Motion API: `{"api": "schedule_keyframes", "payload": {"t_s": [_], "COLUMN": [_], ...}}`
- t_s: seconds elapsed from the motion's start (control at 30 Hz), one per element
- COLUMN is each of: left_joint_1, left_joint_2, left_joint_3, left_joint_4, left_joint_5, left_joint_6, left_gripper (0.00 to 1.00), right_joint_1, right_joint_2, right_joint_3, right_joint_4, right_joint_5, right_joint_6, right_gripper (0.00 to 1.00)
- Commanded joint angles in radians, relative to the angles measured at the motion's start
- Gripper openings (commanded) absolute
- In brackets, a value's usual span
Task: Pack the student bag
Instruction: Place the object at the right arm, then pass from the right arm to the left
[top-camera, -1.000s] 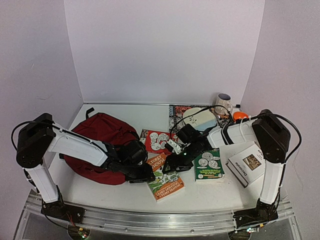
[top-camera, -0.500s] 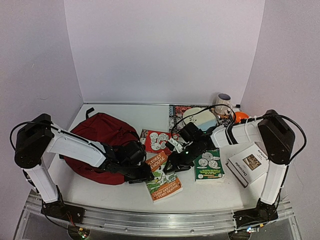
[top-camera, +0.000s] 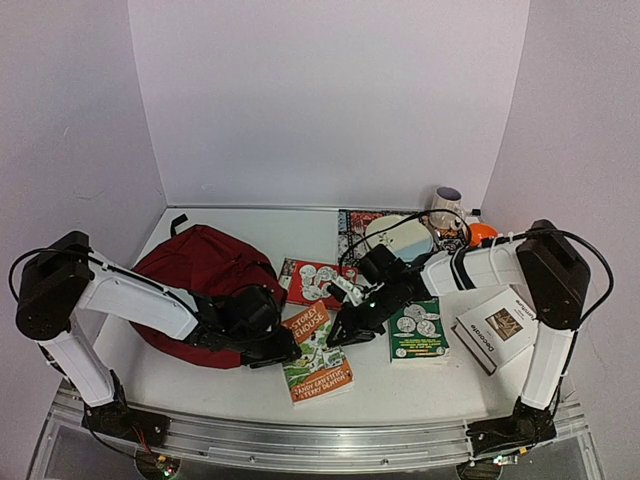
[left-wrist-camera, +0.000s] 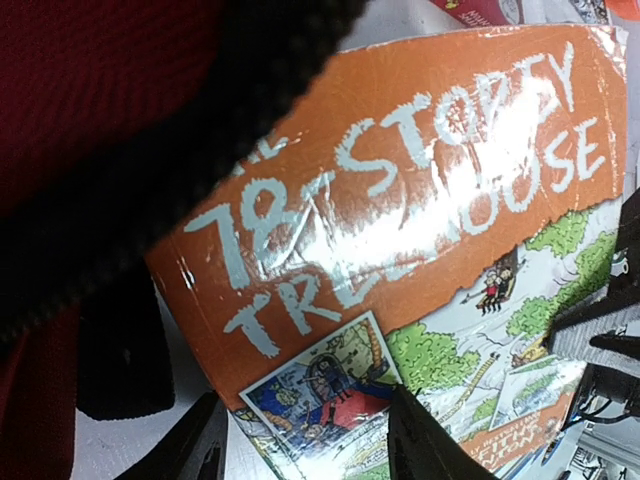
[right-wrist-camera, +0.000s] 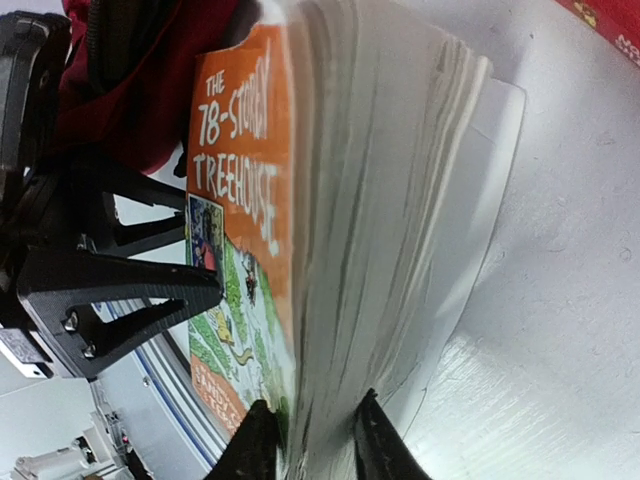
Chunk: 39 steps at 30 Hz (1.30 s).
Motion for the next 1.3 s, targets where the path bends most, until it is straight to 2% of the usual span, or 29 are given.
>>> {"api": "schedule_keyframes", "payload": {"t_s": [0.0, 0.13, 0.43, 0.7, 1.03, 1.27], "left_joint_1": [-0.005, -0.004, 0.003, 0.042, 0.089, 0.116], "left_joint_2": [-0.081, -0.133, -0.333, -0.422, -0.468, -0.452], "left_joint_3": [-0.003, -0.032, -0.114, -0.157, -0.185, -0.165], "left_joint_4": [0.156, 0.184, 0.208, 0.22, 0.242, 0.284], "left_joint_5": [-0.052, -0.09, -0.216, -0.214, -0.176, -0.098], "left_joint_6": [-0.006, -0.012, -0.001, 0.017, 0.037, 0.073], "left_gripper": [0.58, 0.62, 0.76, 0.89, 0.91, 0.91], "right_joint_1": [0.025, 0.024, 0.0, -0.035, -0.061, -0.065], "right_joint_2": [-0.032, -0.044, -0.132, -0.199, -0.281, -0.335], "right_joint_3": [0.036, 0.04, 0.027, 0.009, -0.032, -0.024], "right_joint_4": [0.058, 0.068, 0.106, 0.178, 0.238, 0.267], "right_joint_5": [-0.085, -0.08, -0.087, -0.12, -0.149, -0.158], "right_joint_6": [0.006, 0.021, 0.034, 0.062, 0.08, 0.087], "right_gripper": [0.13, 0.01, 0.0, 0.0, 0.0, 0.0]}}
